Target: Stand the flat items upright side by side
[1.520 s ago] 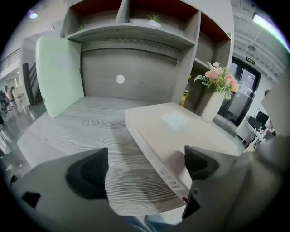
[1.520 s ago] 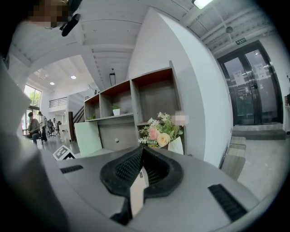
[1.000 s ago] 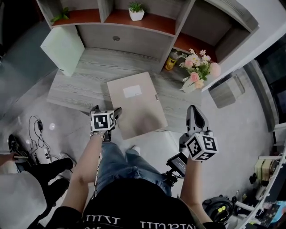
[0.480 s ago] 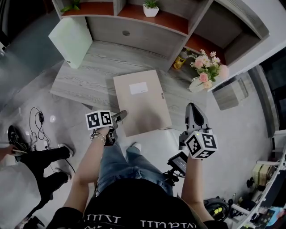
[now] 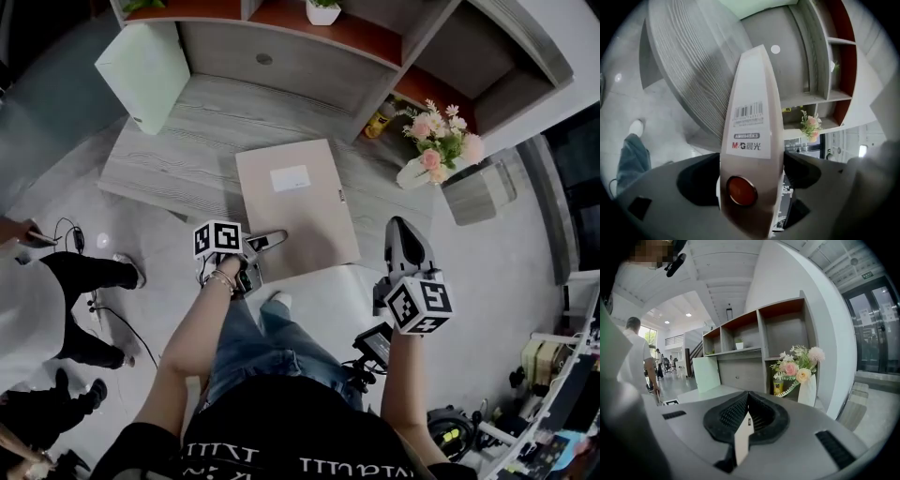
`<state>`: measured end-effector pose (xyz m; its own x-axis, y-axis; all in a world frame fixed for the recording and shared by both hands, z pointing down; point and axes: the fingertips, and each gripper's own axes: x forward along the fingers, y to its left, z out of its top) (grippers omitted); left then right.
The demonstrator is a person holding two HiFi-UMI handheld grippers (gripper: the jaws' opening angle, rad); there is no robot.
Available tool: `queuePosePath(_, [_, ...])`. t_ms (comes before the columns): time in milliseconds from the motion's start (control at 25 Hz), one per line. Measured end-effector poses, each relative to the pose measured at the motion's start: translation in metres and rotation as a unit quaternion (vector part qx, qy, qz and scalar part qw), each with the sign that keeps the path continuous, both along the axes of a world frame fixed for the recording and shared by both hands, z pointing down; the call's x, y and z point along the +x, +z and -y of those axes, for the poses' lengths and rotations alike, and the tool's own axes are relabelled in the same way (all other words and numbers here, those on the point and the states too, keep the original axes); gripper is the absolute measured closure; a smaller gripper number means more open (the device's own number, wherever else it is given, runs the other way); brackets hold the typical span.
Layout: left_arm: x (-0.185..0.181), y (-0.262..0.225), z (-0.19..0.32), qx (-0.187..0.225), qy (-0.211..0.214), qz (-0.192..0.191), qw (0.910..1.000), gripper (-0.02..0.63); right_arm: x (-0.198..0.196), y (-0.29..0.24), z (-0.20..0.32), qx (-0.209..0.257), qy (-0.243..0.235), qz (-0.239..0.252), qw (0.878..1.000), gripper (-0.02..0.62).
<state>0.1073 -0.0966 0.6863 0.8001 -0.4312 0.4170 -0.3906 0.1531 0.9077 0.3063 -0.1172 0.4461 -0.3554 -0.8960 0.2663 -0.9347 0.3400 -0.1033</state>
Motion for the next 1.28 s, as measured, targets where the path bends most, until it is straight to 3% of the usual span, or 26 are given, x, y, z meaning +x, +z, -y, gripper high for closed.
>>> queuePosePath(40, [0.002,-0.001,0.000,-0.001,0.002,-0.011,0.9999,0.197,0.000,0.000,0.000,0.000,-0.001,0.000,1.000,0.581])
queuePosePath(240, [0.001,-0.006,0.000,-0.010,0.009,0.005,0.9999,0.222,0.000,-0.002,0.001,0.004,-0.002,0.005,1.000,0.581])
queuePosePath(520, [-0.023,-0.031,0.010,0.000,0.054,0.095,0.9940,0.227,0.001,-0.013,0.010,0.018,-0.006,0.016,1.000,0.581])
queuePosePath(720, [-0.047,-0.056,0.029,0.019,0.110,0.174,0.9784,0.227,-0.005,-0.025,0.016,0.033,-0.018,0.018,0.999,0.581])
queuePosePath(880, [-0.061,-0.080,0.048,0.029,0.158,0.244,0.9563,0.227,-0.006,-0.036,0.022,0.047,-0.023,0.017,0.998,0.581])
queuePosePath(1040, [-0.067,-0.103,0.066,0.045,0.207,0.312,0.9261,0.227,-0.001,-0.046,0.024,0.059,-0.019,0.020,0.998,0.581])
queuePosePath(1160, [-0.070,-0.120,0.079,0.060,0.242,0.365,0.8967,0.225,0.005,-0.054,0.025,0.068,-0.013,0.021,0.997,0.581])
queuePosePath(1280, [-0.072,-0.138,0.091,0.084,0.275,0.423,0.8593,0.225,0.013,-0.061,0.026,0.076,-0.007,0.018,0.997,0.581])
